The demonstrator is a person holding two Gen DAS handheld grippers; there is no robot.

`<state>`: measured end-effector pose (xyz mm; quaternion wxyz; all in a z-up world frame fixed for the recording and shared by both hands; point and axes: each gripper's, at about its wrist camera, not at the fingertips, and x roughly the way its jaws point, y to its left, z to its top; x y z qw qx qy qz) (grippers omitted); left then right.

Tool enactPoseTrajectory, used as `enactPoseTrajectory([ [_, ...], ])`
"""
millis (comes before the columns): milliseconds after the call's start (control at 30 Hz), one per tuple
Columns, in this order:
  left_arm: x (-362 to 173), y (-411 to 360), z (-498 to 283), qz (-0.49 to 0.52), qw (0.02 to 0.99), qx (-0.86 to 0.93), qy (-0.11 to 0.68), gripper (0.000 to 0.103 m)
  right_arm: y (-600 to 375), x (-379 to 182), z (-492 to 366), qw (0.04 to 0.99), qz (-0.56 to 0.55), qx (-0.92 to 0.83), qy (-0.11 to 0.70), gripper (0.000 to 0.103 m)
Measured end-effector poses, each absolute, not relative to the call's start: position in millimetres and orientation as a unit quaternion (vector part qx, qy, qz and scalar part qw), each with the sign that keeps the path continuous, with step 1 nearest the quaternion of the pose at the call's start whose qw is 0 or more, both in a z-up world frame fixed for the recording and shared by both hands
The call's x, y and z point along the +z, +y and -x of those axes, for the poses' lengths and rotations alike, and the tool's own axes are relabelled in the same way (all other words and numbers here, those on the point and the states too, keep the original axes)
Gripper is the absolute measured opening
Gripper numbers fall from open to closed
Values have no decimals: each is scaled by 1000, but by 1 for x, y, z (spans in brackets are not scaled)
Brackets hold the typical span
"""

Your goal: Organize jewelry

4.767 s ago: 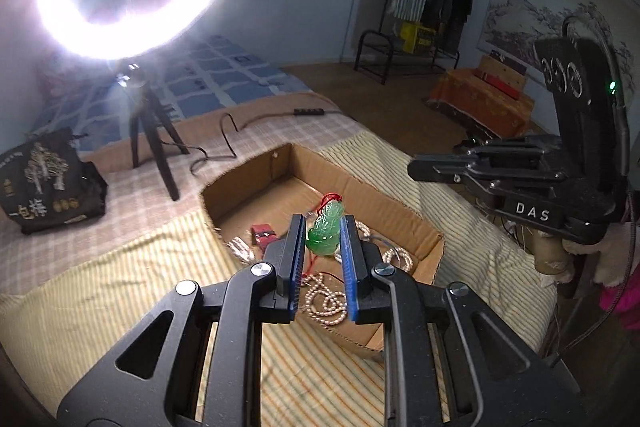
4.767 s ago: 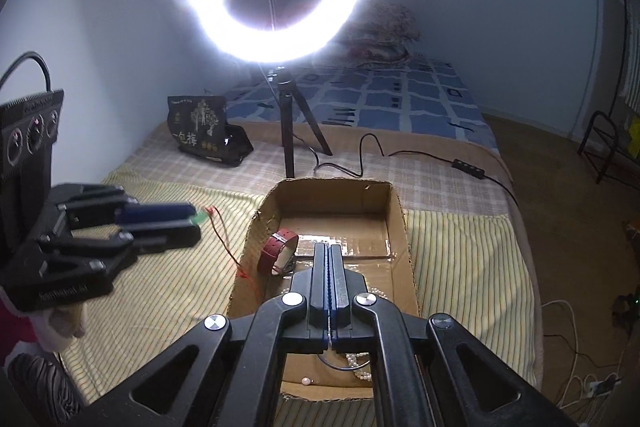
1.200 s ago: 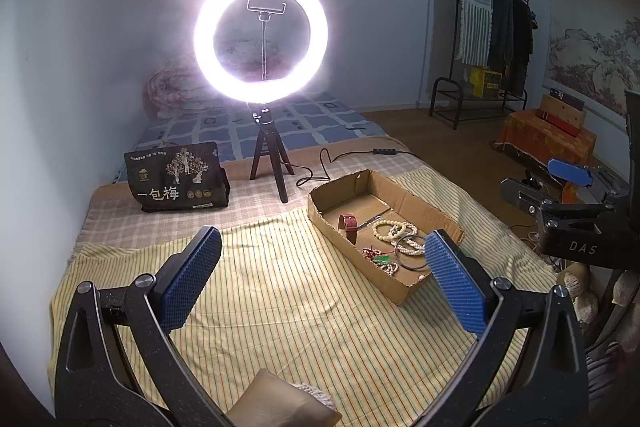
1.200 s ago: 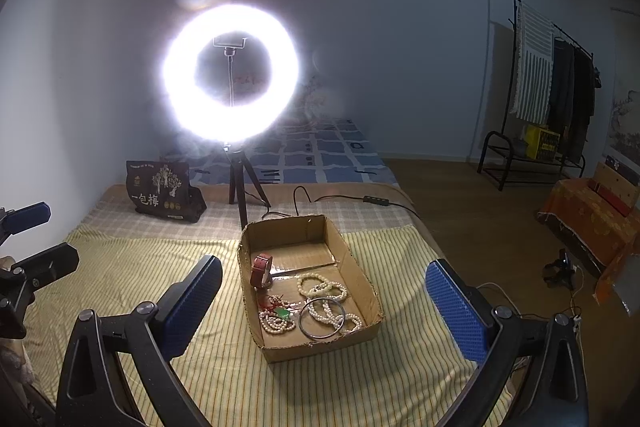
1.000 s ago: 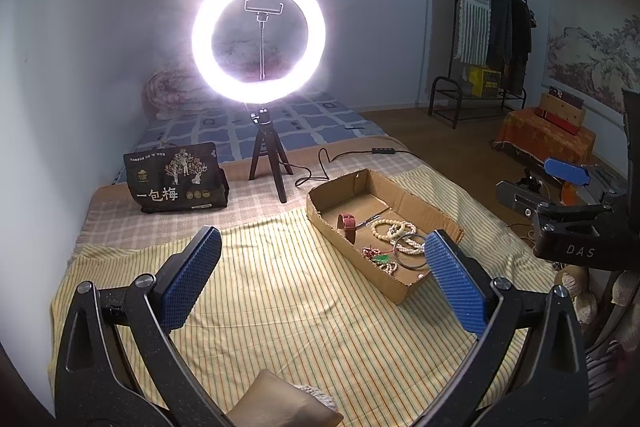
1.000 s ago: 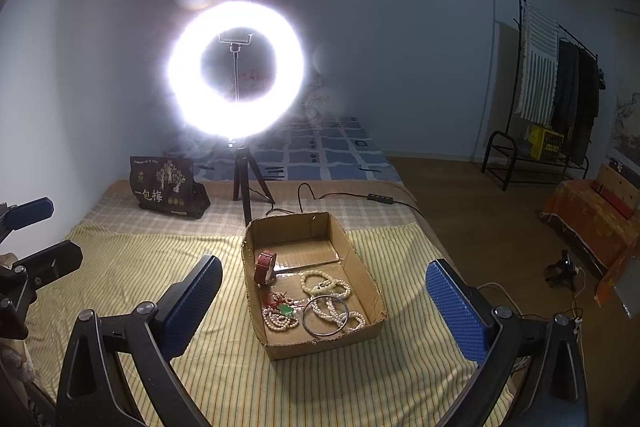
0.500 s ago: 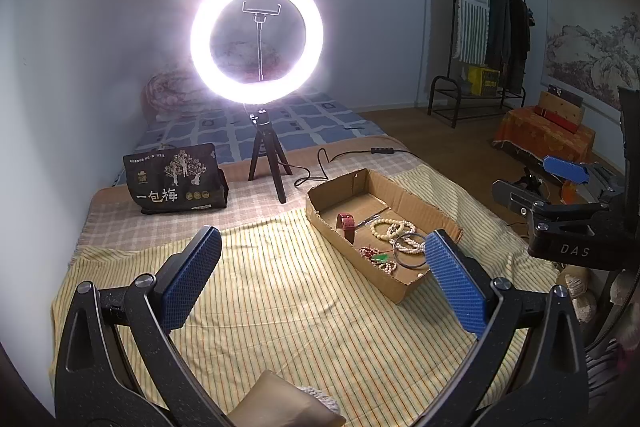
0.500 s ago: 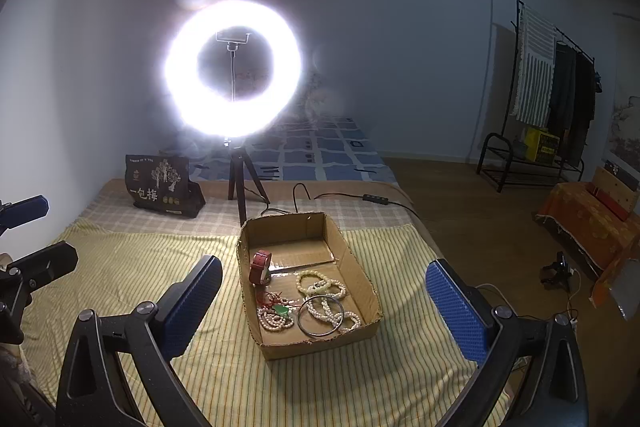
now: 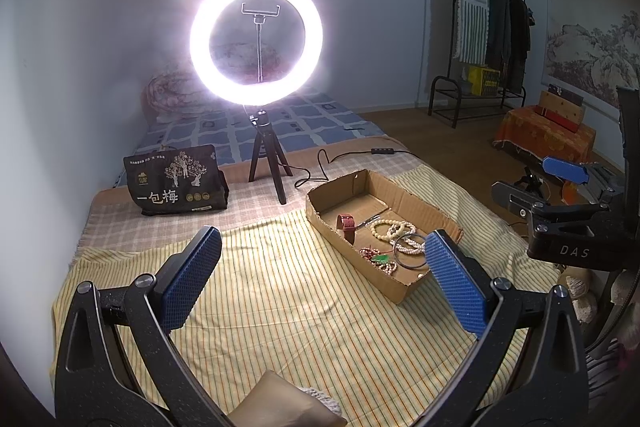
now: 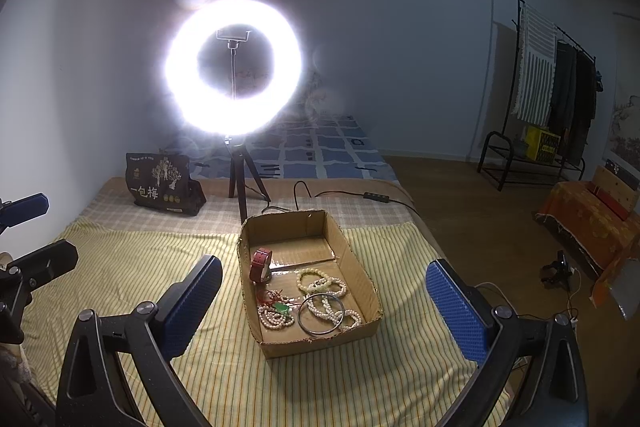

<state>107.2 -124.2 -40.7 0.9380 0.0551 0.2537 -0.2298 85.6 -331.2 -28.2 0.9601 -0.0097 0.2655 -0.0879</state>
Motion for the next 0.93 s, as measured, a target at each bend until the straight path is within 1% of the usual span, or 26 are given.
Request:
enactPoseTrajectory([
  [733, -39, -124, -109, -59, 939, -230, 249, 103, -329, -32, -85, 960, 13, -82, 268, 103],
  [933, -36, -123, -110, -59, 943, -227, 238, 103, -329, -33, -85, 960, 12, -82, 269, 103],
])
